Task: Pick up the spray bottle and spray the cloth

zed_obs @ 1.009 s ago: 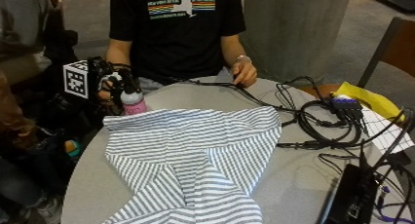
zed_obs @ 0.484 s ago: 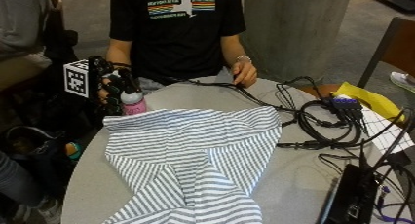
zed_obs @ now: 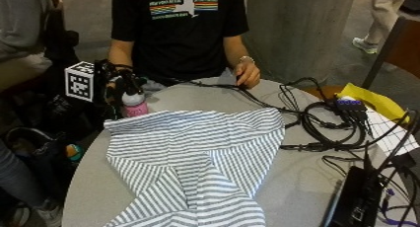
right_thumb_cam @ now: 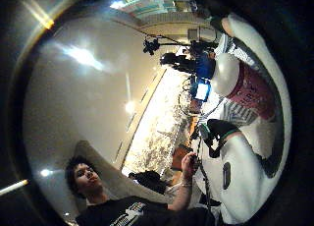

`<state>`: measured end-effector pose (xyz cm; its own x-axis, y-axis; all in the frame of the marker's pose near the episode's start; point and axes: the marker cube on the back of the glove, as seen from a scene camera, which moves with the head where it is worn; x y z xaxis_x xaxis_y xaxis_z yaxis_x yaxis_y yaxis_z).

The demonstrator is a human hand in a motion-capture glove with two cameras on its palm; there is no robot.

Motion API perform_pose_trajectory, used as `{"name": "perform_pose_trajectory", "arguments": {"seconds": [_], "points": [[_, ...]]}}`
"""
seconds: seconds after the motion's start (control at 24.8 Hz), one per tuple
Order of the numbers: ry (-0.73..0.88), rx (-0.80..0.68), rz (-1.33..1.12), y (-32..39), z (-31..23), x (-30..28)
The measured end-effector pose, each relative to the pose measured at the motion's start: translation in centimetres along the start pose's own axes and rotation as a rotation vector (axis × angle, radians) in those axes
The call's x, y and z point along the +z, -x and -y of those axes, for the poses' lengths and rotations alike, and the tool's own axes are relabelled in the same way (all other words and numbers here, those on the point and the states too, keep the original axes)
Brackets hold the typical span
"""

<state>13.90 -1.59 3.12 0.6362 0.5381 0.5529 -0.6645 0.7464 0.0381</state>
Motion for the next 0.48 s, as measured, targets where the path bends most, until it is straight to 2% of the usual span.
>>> {"name": "perform_pose_trajectory", "arguments": {"seconds": [0.48], "points": [[0.063, 0.04, -0.117, -0.7, 4.6, 3.1]]}}
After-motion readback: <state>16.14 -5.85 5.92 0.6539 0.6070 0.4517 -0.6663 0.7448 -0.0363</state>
